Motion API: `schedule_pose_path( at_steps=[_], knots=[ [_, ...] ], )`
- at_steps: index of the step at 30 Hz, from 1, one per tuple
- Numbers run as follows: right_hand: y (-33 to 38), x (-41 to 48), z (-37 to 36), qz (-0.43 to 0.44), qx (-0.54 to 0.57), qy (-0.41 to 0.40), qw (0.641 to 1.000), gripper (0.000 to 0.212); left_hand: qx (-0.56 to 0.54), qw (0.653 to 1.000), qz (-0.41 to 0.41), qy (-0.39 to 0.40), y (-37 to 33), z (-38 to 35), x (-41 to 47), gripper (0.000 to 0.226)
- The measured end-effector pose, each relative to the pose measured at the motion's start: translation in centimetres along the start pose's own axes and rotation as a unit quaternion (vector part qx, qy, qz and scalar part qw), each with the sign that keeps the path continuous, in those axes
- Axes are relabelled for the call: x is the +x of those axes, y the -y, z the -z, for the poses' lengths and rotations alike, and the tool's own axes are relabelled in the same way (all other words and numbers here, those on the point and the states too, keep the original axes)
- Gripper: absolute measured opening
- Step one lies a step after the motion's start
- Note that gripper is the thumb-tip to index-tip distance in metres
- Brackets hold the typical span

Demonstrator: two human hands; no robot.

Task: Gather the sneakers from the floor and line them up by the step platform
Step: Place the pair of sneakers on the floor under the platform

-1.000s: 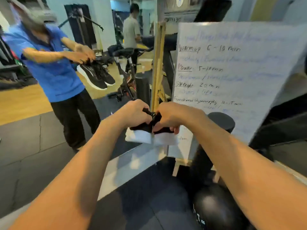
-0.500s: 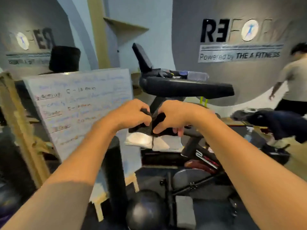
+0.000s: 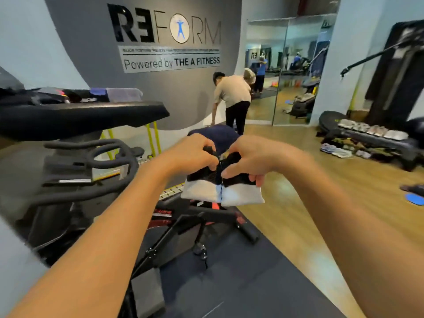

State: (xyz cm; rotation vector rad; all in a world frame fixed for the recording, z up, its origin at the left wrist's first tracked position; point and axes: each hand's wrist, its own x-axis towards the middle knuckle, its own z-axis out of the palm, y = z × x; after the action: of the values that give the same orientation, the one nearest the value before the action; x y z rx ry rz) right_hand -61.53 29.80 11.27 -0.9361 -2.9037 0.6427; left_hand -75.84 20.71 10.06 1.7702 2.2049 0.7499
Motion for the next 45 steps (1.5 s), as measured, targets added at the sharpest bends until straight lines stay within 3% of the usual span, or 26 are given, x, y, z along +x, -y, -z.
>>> schedule_pose_path(
  at_steps=[4, 13, 19, 24, 45],
  knots=[
    [-8.7, -0.9, 2.6, -0.053, 0.012, -0.03, 0.998, 0.025, -0.008, 0.998, -0.056, 0.03, -4.7, -5.1, 7.1, 0.009],
    [-26.0, 2.7, 7.5, -0.179, 0.031, -0.108, 0.977, 0.029, 0.004, 0.977, -0.195, 0.088, -11.6, -14.9, 25.6, 0.009],
    [-35.3, 6.6, 10.9, -0.255, 0.035, -0.19, 0.947, 0.024, 0.008, 0.954, -0.278, 0.107, -16.4, -20.3, 38.3, 0.007],
    [-44.3, 8.8, 14.4, -0.327, -0.005, -0.21, 0.922, 0.026, -0.012, 0.932, -0.343, 0.119, -21.3, -26.2, 49.0, 0.01],
    [-89.0, 26.6, 33.6, -0.356, -0.05, -0.239, 0.902, 0.03, -0.014, 0.914, -0.383, 0.131, -38.7, -47.5, 95.6, 0.008]
  ],
)
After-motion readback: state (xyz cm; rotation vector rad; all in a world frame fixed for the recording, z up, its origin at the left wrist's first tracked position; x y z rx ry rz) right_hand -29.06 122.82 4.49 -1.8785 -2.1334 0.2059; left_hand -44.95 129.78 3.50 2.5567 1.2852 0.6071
